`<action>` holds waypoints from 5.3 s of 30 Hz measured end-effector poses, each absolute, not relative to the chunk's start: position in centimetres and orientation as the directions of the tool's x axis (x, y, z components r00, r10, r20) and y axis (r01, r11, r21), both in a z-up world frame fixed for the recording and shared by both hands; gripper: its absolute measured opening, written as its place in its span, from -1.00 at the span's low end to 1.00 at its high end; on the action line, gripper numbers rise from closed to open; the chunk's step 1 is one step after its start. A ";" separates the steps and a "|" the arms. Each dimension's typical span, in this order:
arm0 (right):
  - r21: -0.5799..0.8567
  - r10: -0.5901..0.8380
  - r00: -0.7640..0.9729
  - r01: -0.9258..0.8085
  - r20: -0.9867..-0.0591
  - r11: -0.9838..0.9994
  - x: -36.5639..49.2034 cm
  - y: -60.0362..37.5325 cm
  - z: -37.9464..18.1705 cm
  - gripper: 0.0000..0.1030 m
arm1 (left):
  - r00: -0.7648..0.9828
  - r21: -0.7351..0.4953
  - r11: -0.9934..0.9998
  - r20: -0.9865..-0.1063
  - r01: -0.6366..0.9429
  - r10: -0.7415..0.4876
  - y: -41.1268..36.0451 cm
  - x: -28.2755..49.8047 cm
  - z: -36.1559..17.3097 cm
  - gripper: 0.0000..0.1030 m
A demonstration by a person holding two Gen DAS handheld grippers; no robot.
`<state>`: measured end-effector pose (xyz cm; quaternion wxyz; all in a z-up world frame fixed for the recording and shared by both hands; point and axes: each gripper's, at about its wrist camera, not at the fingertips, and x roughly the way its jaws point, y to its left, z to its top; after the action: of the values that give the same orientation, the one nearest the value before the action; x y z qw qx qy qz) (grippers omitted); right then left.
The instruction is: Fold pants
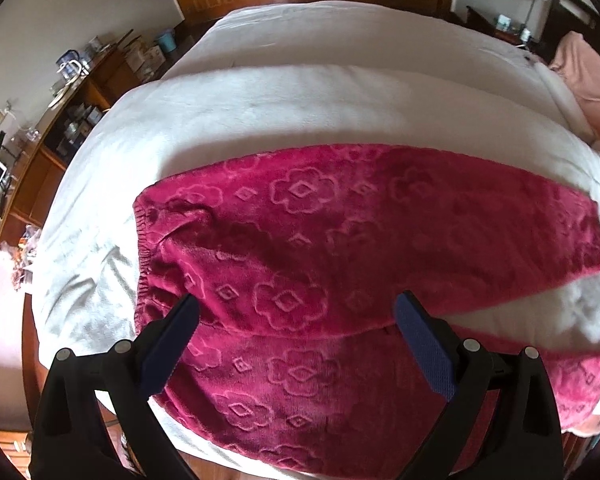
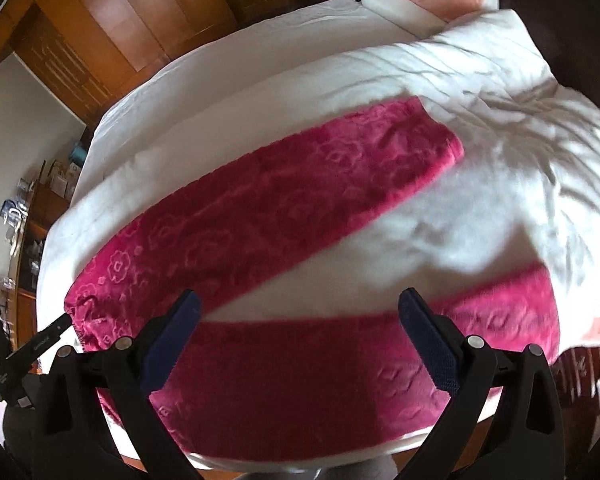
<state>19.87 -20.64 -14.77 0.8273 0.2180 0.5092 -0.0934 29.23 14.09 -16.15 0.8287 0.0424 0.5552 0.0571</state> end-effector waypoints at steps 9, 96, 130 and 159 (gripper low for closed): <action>0.254 0.095 0.423 0.338 -0.901 0.906 26.3 -23.0 -16.9 0.95 | 0.332 0.181 0.978 -0.921 -0.100 0.205 12.6 32.8 -17.2 0.89; 0.046 -0.080 0.151 0.683 -0.985 0.729 31.8 -42.7 -29.3 -0.85 | 0.150 -0.175 0.689 -0.984 -0.704 -0.097 34.7 44.4 -28.9 0.89; 0.292 0.048 0.313 0.808 -0.949 0.511 32.3 -45.7 -27.4 -0.13 | 0.160 -0.263 0.473 -0.956 -0.841 -0.247 35.4 46.6 -33.6 -0.73; 0.282 -0.110 0.418 0.762 -0.902 0.583 24.6 -42.6 -18.9 -0.89 | 0.284 -0.410 0.523 -0.909 -0.747 -0.305 42.9 35.7 -25.2 -0.84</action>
<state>24.57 -42.60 -18.95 0.7630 0.3560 0.4578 -0.2856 35.67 42.92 -25.23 0.6574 -0.4584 0.5741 0.1681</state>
